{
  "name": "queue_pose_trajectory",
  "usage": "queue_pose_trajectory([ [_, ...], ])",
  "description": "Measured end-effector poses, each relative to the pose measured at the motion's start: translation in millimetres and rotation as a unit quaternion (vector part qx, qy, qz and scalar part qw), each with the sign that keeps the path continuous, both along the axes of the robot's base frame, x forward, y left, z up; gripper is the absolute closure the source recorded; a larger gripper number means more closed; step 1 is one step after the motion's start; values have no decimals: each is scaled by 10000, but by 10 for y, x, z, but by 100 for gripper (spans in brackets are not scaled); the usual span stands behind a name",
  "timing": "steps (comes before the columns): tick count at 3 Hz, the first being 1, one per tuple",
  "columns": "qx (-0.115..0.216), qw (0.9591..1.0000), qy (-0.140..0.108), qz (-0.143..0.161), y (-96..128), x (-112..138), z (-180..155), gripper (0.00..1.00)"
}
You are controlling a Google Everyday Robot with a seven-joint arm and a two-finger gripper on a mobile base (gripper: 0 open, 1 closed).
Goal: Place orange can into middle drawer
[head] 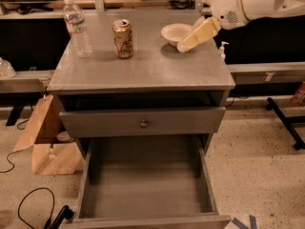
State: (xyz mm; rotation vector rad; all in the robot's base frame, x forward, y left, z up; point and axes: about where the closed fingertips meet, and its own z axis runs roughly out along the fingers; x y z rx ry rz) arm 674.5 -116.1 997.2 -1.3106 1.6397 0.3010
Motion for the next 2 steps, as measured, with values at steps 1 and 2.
queue_pose_trajectory([
  [1,463,9989,-45,107,376,384,-52,0],
  [2,1018,9946,-83,201,811,802,-149,0],
])
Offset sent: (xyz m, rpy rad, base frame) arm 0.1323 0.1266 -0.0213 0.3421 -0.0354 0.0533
